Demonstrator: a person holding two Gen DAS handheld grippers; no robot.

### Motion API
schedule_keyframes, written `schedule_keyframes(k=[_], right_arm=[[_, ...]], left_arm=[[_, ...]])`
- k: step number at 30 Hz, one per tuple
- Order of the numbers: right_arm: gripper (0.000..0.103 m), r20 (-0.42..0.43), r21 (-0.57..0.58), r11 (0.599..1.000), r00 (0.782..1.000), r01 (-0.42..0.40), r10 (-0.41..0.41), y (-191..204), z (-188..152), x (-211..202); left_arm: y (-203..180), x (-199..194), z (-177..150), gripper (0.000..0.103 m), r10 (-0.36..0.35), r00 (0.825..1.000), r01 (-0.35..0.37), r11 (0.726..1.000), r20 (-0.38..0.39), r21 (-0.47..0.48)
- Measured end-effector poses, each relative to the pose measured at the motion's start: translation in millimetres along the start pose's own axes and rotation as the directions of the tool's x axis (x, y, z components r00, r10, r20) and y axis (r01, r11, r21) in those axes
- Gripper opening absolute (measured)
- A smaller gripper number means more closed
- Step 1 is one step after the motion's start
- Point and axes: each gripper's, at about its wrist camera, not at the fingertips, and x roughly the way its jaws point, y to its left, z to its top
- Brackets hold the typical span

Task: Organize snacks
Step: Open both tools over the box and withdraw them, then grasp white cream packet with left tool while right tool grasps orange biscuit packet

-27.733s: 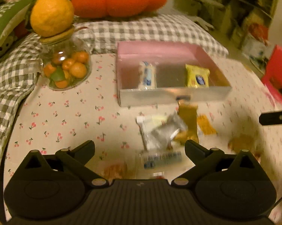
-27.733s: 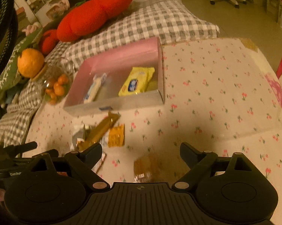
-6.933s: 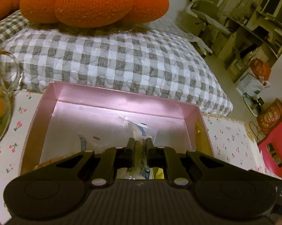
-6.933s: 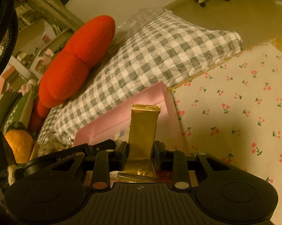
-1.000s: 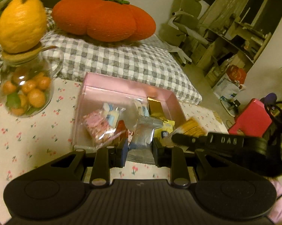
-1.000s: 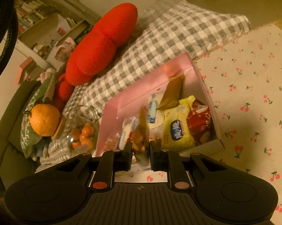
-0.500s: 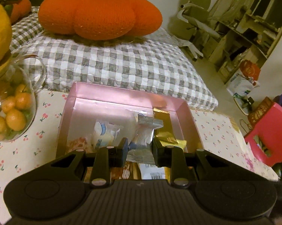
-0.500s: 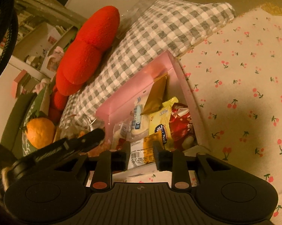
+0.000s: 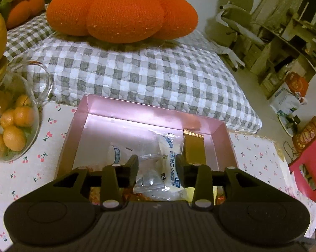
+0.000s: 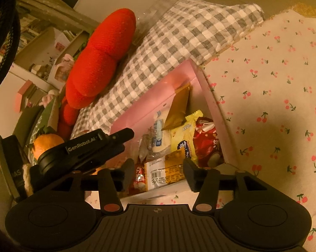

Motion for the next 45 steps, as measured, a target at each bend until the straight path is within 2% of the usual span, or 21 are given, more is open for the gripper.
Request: schedule_keyframes(k=[2,6,8,12,16,19,25,29,33,40,45], right_arm=[[0.056,-0.004,0.001,1.0,1.0,-0.003,0.003,0.1,-0.3,-0.1],[0.056,-0.01,0.004,1.0,1.0,-0.005,0.005,2.2,-1.8,-2.1],[0.058,-0.008,-0.007,1.0,1.0,-0.006,0.006,5.4,-2.8,-4.9],[0.066,0.003,-0.07,0.998,1.0,0.005,-0.005,19.5,-7.1,-12.5],[0.067,-0.002,-0.112,0.994,1.0,0.005,-0.006,29.9,-13.3,-18.4],[0.067,-0.01,-0.14,0.99,1.0,0.006,-0.007,37.0,-18.8,-21.9],[0.073,-0.011,-0.219,0.975,0.999,0.03,-0.033,49.4,-32.0,-29.5],[0.074,-0.017,-0.267,0.962,0.997,0.063,-0.07,53.7,-40.3,-32.1],[0.081,-0.014,-0.321,0.942,0.994,0.099,-0.109,57.7,-51.3,-36.8],[0.083,-0.011,-0.399,0.904,0.985,0.154,-0.172,59.3,-65.1,-38.7],[0.083,-0.006,-0.439,0.874,0.972,0.207,-0.233,53.5,-72.1,-35.3]], left_arm=[[-0.5,-4.8,-0.7,0.043,0.007,1.0,-0.007,1.0,0.009,0.012],[3.6,-17.6,-3.8,0.045,0.001,1.0,-0.001,1.0,0.014,0.012],[5.7,-23.1,-5.9,0.055,-0.004,1.0,0.003,1.0,0.019,0.011],[9.1,-37.3,-12.8,0.056,-0.01,1.0,0.009,1.0,0.028,0.026],[13.6,-50.1,-19.7,0.057,-0.009,0.999,0.008,0.999,0.032,0.05],[16.4,-60.6,-25.5,0.067,-0.002,0.999,-0.001,0.997,0.04,0.072],[24.8,-81.0,-41.6,0.073,0.007,0.999,-0.012,0.994,0.047,0.106],[31.4,-89.4,-54.3,0.083,0.032,0.999,-0.037,0.994,0.042,0.101],[36.3,-95.1,-70.3,0.09,0.089,0.995,-0.092,0.989,0.036,0.115],[43.5,-92.7,-89.9,0.101,0.156,0.988,-0.156,0.985,-0.006,0.076],[43.5,-88.3,-100.5,0.101,0.196,0.98,-0.195,0.979,-0.018,0.052]])
